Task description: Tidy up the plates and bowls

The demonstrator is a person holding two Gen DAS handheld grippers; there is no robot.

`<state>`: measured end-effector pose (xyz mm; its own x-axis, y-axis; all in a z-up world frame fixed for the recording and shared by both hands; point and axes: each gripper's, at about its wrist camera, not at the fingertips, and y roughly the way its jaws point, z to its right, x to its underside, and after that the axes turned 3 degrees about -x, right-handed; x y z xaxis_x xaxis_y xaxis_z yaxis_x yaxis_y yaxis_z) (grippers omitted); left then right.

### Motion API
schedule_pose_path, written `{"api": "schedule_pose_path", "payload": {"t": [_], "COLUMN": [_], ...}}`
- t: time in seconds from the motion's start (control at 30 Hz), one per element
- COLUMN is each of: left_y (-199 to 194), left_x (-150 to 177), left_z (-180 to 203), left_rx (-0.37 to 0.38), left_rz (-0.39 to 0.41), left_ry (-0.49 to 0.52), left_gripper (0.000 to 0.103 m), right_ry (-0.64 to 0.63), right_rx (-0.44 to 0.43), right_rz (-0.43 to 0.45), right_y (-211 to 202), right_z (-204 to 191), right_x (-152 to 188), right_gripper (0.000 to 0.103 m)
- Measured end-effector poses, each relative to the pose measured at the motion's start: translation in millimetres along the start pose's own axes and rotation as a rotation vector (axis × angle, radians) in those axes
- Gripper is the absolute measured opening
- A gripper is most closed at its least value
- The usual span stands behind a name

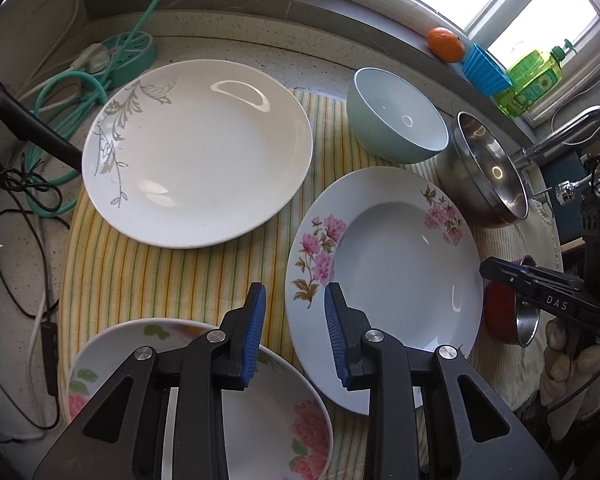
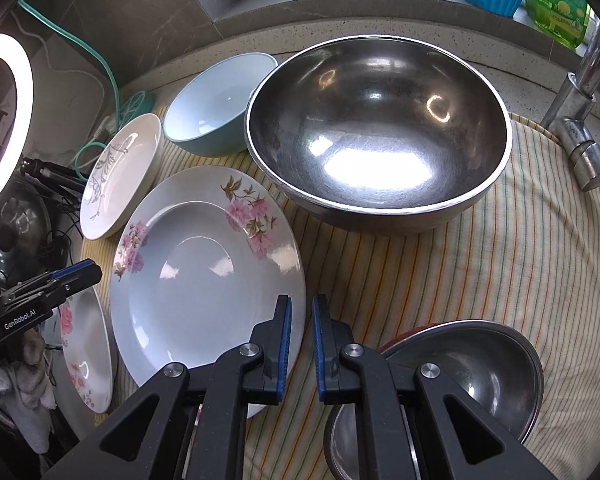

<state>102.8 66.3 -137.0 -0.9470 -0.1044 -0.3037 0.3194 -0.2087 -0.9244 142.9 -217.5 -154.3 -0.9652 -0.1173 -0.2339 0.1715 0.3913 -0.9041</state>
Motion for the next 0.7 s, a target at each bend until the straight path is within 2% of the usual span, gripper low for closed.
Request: {"api": "schedule_pose_path", "payload": {"t": [0.53, 0.7], "left_y": [16.4, 19.2], "left_x": [-5.8, -6.9], "left_z": [1.5, 2.1], "left_rx": [0.023, 0.031], "left_rz": [-0.051, -0.059], "left_ry": [0.010, 0.014], "left_gripper": [0.025, 0.020], "right_ry": [0.004, 0.009], "right_rx": [-0.009, -0.006], "right_rz": [-0.035, -0.045], "right_y": [8.6, 8.3], "right_z": [-3.2, -3.1], "right_x": [-6.6, -7.7], "right_gripper": [0.010, 0.010]}}
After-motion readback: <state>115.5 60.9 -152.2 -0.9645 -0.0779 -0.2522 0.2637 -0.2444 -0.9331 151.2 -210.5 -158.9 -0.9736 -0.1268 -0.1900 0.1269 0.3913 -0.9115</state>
